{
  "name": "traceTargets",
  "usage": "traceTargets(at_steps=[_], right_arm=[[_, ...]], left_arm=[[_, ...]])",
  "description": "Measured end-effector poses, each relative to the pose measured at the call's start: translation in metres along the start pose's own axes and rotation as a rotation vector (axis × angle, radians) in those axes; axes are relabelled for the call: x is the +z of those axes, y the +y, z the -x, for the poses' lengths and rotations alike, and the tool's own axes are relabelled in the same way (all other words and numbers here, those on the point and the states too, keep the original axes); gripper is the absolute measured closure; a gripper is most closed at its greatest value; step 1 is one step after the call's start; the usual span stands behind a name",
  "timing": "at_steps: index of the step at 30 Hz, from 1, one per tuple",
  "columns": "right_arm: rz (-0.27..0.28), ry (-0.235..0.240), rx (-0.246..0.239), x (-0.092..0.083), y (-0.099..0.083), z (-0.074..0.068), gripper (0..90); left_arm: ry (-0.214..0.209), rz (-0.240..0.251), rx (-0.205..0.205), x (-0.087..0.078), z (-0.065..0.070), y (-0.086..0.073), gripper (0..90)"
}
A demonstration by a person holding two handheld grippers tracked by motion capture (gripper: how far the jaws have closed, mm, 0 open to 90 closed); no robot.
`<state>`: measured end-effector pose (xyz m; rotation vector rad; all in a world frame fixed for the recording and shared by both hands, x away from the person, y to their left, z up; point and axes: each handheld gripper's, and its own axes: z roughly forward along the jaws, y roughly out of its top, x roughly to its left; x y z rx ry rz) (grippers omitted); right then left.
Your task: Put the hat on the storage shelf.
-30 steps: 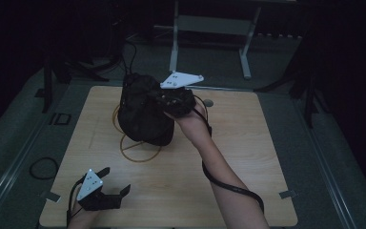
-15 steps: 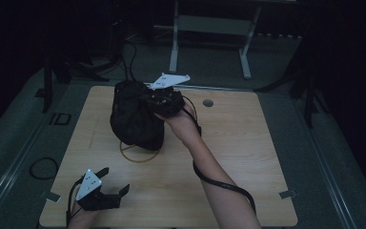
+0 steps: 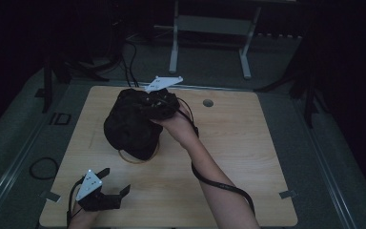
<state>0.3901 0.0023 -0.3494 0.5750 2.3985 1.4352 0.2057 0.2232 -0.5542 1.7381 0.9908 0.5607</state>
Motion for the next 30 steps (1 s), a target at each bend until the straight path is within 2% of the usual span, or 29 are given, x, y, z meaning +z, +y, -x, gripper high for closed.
traceTargets(at_steps=[7, 17, 21, 22, 23, 28, 30], right_arm=[[-0.004, 0.002, 0.031, 0.001, -0.005, 0.005, 54.6], [0.015, -0.009, 0.027, -0.006, -0.001, 0.005, 50.4], [0.028, -0.002, 0.029, -0.012, -0.001, 0.005, 46.9], [0.028, 0.007, 0.031, -0.015, -0.002, 0.005, 42.4], [0.028, 0.007, 0.031, -0.015, -0.002, 0.005, 42.4], [0.019, 0.036, 0.039, -0.022, -0.011, 0.008, 33.7], [0.025, 0.036, 0.041, -0.023, -0.013, 0.008, 32.8]], left_arm=[[-0.003, -0.004, 0.004, 0.001, 0.001, 0.0, 2.2], [-0.002, 0.008, -0.002, -0.001, 0.0, 0.001, 2.2], [-0.001, 0.011, -0.003, -0.001, 0.0, 0.001, 2.2], [0.001, 0.012, -0.002, -0.001, 0.001, 0.001, 2.2], [0.001, 0.011, -0.002, -0.001, 0.001, 0.001, 2.2], [0.0, 0.016, -0.003, -0.001, 0.001, 0.001, 2.2], [-0.002, 0.015, 0.0, -0.001, 0.002, 0.001, 2.2]])
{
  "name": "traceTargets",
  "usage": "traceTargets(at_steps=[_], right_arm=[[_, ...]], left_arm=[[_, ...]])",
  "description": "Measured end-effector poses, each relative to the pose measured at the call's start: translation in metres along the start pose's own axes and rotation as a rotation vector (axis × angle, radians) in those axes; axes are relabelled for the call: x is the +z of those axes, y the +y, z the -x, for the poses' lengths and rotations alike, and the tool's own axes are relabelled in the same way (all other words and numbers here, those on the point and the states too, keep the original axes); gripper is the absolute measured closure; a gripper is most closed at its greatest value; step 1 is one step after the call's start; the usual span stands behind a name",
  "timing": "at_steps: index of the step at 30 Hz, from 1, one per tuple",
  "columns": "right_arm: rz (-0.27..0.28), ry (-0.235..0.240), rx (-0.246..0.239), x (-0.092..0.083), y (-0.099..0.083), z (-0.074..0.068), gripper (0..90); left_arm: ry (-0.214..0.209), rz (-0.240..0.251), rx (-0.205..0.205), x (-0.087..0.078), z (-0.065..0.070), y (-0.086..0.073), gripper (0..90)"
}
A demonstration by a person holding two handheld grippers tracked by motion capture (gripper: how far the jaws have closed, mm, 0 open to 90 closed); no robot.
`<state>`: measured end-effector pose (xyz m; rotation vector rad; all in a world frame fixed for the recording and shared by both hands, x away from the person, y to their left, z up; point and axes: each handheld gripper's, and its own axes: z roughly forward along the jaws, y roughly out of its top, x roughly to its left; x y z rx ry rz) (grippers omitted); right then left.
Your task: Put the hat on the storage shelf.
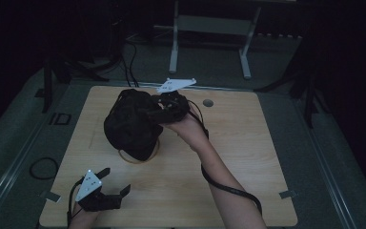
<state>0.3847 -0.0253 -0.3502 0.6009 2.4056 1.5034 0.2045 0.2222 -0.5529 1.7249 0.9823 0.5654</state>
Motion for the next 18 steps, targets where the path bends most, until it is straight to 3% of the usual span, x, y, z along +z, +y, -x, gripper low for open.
traceTargets(at_steps=[4, 10, 12, 18], right_arm=[[0.011, 0.031, 0.014, -0.004, -0.009, 0.002, 19.9], [0.041, 0.074, -0.004, -0.013, -0.027, 0.002, 14.0], [0.045, 0.066, -0.029, -0.016, -0.034, 0.002, 13.9], [0.038, 0.031, -0.043, -0.025, -0.054, 0.003, 13.9]], left_arm=[[-0.001, -0.003, -0.005, 0.001, 0.0, -0.001, 2.2], [0.002, 0.001, -0.002, 0.001, 0.001, 0.0, 2.2], [0.002, -0.001, 0.001, 0.001, 0.001, 0.0, 2.2], [-0.002, -0.008, 0.004, 0.002, 0.001, 0.0, 2.2]])
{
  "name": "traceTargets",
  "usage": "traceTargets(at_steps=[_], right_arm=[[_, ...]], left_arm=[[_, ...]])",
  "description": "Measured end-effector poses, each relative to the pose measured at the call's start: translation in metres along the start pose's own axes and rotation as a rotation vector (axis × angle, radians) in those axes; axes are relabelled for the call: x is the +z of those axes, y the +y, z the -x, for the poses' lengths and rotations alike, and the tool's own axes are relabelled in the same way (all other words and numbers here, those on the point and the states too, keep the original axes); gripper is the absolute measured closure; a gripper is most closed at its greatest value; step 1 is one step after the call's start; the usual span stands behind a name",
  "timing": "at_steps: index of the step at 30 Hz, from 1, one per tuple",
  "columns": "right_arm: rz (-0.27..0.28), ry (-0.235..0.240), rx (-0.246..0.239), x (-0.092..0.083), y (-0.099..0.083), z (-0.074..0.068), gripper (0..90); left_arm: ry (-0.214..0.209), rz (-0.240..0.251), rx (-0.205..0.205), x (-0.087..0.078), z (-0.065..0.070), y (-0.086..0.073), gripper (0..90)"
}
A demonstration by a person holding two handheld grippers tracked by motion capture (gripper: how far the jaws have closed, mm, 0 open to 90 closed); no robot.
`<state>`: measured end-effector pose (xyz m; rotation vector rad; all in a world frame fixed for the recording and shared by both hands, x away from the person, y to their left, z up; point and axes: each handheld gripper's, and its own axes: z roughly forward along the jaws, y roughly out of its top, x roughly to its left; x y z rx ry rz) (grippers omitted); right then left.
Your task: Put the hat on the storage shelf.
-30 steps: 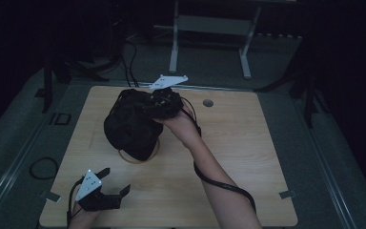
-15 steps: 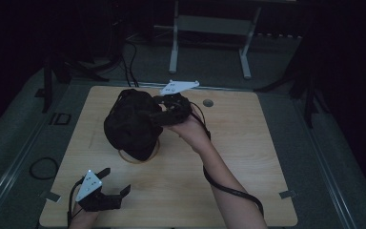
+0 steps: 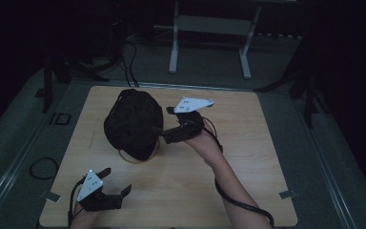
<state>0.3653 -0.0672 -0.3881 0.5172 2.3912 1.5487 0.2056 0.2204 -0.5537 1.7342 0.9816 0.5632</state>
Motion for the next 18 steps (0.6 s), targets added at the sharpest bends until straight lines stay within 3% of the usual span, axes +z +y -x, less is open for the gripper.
traceTargets(at_steps=[3, 11, 18], right_arm=[[0.013, 0.008, 0.021, -0.001, -0.01, 0.001, 13.9], [-0.021, 0.023, 0.004, 0.0, -0.041, -0.006, 13.8], [-0.002, 0.038, 0.009, -0.003, -0.066, -0.013, 13.8]], left_arm=[[0.0, 0.003, 0.0, 0.0, 0.001, 0.0, 2.2], [-0.001, 0.003, 0.002, 0.0, 0.0, 0.0, 2.2], [-0.002, 0.003, 0.005, 0.001, 0.001, 0.0, 2.2]])
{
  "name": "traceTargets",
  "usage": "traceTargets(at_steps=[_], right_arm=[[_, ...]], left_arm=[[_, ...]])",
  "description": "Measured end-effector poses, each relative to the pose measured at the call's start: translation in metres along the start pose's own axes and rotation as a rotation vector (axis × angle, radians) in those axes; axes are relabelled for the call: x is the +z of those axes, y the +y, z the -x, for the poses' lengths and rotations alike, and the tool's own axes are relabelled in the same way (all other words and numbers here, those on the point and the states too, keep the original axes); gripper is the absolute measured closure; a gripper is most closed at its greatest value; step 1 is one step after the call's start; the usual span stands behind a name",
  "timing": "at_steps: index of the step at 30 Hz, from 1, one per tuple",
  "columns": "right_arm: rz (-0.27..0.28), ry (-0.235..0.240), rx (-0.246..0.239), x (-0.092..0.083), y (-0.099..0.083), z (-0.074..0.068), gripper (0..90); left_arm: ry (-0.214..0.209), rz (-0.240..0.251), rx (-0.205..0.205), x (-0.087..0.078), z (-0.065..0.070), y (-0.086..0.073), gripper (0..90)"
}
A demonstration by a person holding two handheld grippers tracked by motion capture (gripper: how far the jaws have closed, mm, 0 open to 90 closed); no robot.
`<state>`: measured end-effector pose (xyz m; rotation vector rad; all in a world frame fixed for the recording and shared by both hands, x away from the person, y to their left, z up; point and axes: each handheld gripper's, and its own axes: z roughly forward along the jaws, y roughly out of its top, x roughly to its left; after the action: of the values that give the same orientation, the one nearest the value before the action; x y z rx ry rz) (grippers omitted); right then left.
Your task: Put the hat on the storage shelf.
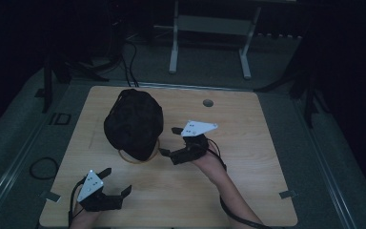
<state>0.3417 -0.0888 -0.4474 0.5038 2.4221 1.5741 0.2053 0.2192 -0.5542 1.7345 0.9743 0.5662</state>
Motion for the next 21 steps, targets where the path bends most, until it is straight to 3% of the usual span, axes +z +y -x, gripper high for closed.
traceTargets(at_steps=[6, 21], right_arm=[[0.008, 0.025, -0.006, -0.002, -0.016, -0.005, 13.8], [-0.043, 0.054, -0.02, -0.01, -0.061, -0.011, 13.9]], left_arm=[[-0.006, -0.006, 0.008, 0.0, 0.001, 0.0, 2.2], [-0.01, -0.005, 0.011, 0.0, 0.002, -0.001, 2.2]])
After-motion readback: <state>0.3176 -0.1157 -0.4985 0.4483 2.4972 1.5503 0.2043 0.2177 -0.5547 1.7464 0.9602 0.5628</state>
